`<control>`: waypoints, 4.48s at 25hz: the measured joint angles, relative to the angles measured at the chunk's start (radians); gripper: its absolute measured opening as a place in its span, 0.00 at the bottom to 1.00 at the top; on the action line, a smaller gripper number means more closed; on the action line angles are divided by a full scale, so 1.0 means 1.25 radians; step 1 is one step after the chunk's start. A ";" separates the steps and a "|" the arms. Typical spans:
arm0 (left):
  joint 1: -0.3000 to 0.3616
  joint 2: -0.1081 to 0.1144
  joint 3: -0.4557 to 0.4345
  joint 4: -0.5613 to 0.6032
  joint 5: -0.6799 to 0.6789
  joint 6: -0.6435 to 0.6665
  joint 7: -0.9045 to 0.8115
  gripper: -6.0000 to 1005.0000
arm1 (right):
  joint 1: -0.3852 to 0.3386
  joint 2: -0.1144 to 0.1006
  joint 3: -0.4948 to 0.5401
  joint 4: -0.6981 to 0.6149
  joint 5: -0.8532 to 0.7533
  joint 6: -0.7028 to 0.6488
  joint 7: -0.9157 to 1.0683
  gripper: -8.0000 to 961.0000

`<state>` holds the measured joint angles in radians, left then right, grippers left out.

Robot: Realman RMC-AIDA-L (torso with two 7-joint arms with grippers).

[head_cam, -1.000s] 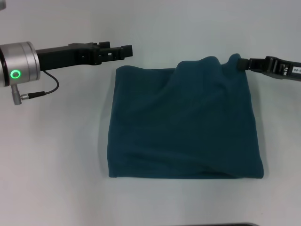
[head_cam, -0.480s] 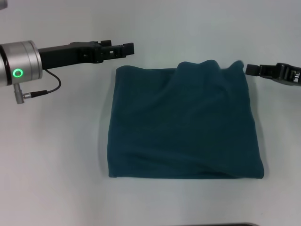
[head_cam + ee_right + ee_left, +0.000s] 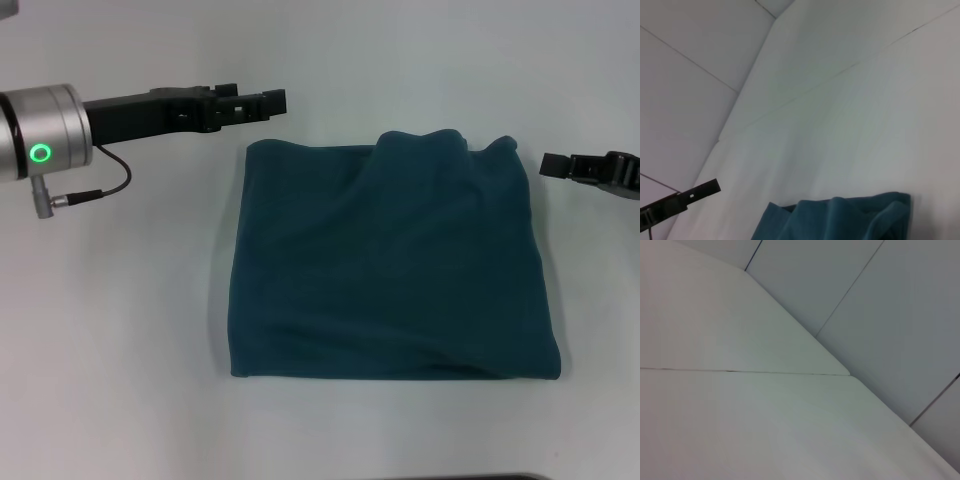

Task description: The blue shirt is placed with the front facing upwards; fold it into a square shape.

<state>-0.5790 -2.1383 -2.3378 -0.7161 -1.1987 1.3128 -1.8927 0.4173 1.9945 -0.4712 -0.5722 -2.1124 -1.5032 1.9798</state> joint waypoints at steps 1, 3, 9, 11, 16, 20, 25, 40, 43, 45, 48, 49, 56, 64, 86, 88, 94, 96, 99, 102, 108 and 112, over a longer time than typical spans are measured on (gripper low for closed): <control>0.000 0.000 0.000 0.000 0.001 0.000 0.000 0.96 | 0.001 -0.001 0.001 0.000 0.000 -0.001 0.000 0.07; -0.001 0.000 0.001 0.000 0.001 0.000 0.000 0.96 | 0.007 -0.003 0.000 0.001 0.000 -0.002 0.000 0.07; -0.001 0.000 0.001 0.001 0.000 0.002 0.001 0.96 | 0.028 -0.006 -0.004 0.011 -0.002 0.004 0.006 0.09; -0.001 -0.001 0.001 0.001 0.001 0.003 0.001 0.96 | 0.035 -0.006 -0.008 0.011 -0.010 0.008 0.018 0.12; 0.000 -0.001 0.001 0.000 0.001 0.005 0.002 0.96 | 0.041 -0.004 -0.012 0.012 -0.024 0.023 0.032 0.33; 0.000 -0.001 0.001 0.000 0.002 0.006 0.004 0.96 | 0.045 0.001 -0.014 0.012 -0.025 0.032 0.033 0.45; 0.000 -0.001 0.001 0.000 0.002 0.006 0.005 0.96 | 0.056 0.010 -0.015 0.013 -0.025 0.046 0.034 0.46; 0.007 0.003 -0.003 0.000 0.004 0.007 0.005 0.96 | 0.060 0.014 -0.045 0.027 -0.001 0.054 0.032 0.30; 0.007 0.003 -0.003 0.000 0.005 0.007 0.005 0.96 | 0.052 0.009 -0.039 0.025 0.012 0.030 0.025 0.26; 0.007 0.002 -0.004 0.000 0.004 0.006 0.005 0.96 | 0.049 0.006 -0.036 0.025 0.014 0.016 0.024 0.19; 0.007 0.001 -0.002 0.000 0.003 0.004 0.005 0.96 | 0.043 0.003 -0.036 0.025 0.015 0.006 0.023 0.08; 0.007 0.001 -0.001 0.000 0.003 0.004 0.005 0.96 | 0.041 0.003 -0.036 0.025 0.015 0.005 0.023 0.06; 0.007 0.000 -0.002 0.000 0.003 0.005 0.004 0.96 | 0.018 -0.003 -0.033 0.022 0.015 -0.002 0.022 0.03; 0.006 0.000 0.000 0.001 0.005 0.005 0.001 0.96 | 0.009 -0.012 -0.016 0.016 0.012 0.002 0.023 0.06; -0.001 0.000 0.001 0.001 0.005 0.001 0.002 0.96 | -0.016 -0.040 0.076 -0.007 0.013 -0.056 0.050 0.33; -0.008 0.000 0.001 0.003 0.006 -0.004 0.001 0.96 | -0.005 -0.036 0.083 -0.024 0.015 -0.085 0.045 0.38; -0.020 0.000 0.003 0.009 0.011 -0.049 -0.011 0.96 | 0.049 -0.030 0.068 -0.046 0.015 -0.161 -0.002 0.52; -0.020 0.000 0.012 0.014 0.011 -0.077 -0.012 0.96 | 0.061 -0.030 0.065 -0.047 0.016 -0.183 -0.024 0.57; -0.022 0.002 0.031 0.020 0.011 -0.102 -0.013 0.95 | 0.076 -0.030 0.065 -0.048 0.016 -0.214 -0.046 0.61; -0.032 0.004 0.069 0.024 0.034 -0.132 -0.011 0.95 | 0.090 -0.030 0.065 -0.048 0.016 -0.247 -0.052 0.63; -0.052 -0.002 0.103 0.028 0.057 -0.191 -0.013 0.94 | 0.108 -0.037 0.073 -0.055 0.020 -0.289 -0.041 0.64; -0.075 -0.012 0.147 0.036 0.106 -0.269 -0.038 0.95 | 0.110 -0.040 0.072 -0.064 0.037 -0.296 -0.021 0.64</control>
<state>-0.6732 -2.1529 -2.1537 -0.6712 -1.0666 0.9765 -1.9401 0.5553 1.9450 -0.3810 -0.6528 -2.0656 -1.8727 1.9533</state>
